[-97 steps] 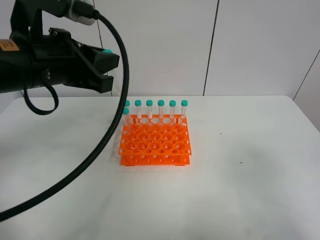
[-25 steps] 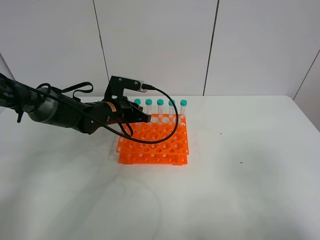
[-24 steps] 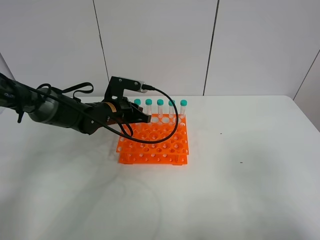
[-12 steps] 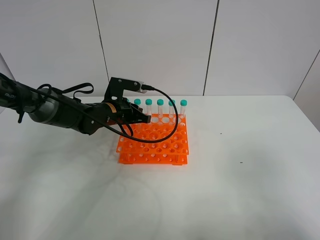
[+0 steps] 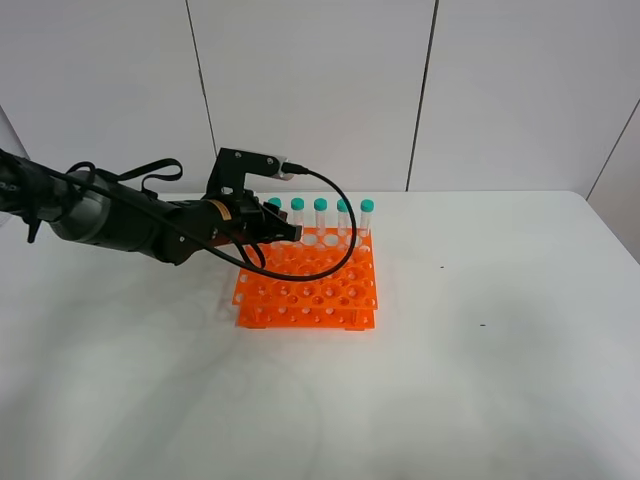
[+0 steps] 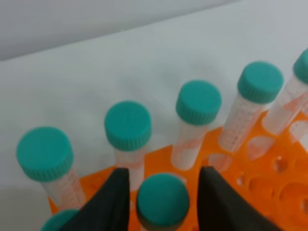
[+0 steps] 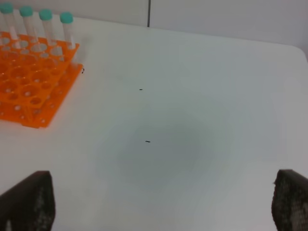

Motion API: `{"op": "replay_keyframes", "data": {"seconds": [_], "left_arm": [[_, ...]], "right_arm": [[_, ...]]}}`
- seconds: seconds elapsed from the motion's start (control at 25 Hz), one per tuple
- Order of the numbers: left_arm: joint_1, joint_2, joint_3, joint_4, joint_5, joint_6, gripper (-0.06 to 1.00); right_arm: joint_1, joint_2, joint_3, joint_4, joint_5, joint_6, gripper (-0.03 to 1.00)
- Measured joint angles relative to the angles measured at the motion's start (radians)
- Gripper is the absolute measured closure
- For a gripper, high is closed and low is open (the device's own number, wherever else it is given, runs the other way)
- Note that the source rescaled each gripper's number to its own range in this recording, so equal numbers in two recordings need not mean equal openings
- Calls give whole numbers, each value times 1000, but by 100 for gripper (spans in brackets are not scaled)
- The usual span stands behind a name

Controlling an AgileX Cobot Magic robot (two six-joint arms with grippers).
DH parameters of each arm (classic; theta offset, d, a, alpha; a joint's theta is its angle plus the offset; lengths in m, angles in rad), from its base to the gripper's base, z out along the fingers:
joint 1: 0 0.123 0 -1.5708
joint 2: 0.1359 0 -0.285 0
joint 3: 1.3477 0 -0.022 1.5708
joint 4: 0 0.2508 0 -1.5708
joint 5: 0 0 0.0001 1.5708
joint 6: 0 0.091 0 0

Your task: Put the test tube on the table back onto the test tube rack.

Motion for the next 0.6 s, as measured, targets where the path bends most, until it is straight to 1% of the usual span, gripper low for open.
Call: {"op": "replay_keyframes", "data": {"seconds": [0.24,0.36,0.4,0.44,0.52,0.56,0.6], "left_arm": [[0,-91,0,0,61,0,66],[0,-181,0,0,123,0,65],[0,-219,0,0,148,0,60],[0,-251,0,0,175,0,53],[0,-325,0,0,255,0,27],[0,-357,-3,0,310,-1,12],[0,-380,-11,0,376,-4,6]], "right_arm": [[0,0,0,0,0,0,-3],[0,0,0,0,0,0,-3],[0,0,0,0,0,0,-3],[0,0,0,0,0,0,-3],[0,0,0,0,0,0,-3],[0,0,0,0,0,0,-3],[0,0,0,0,0,0,-3]]}}
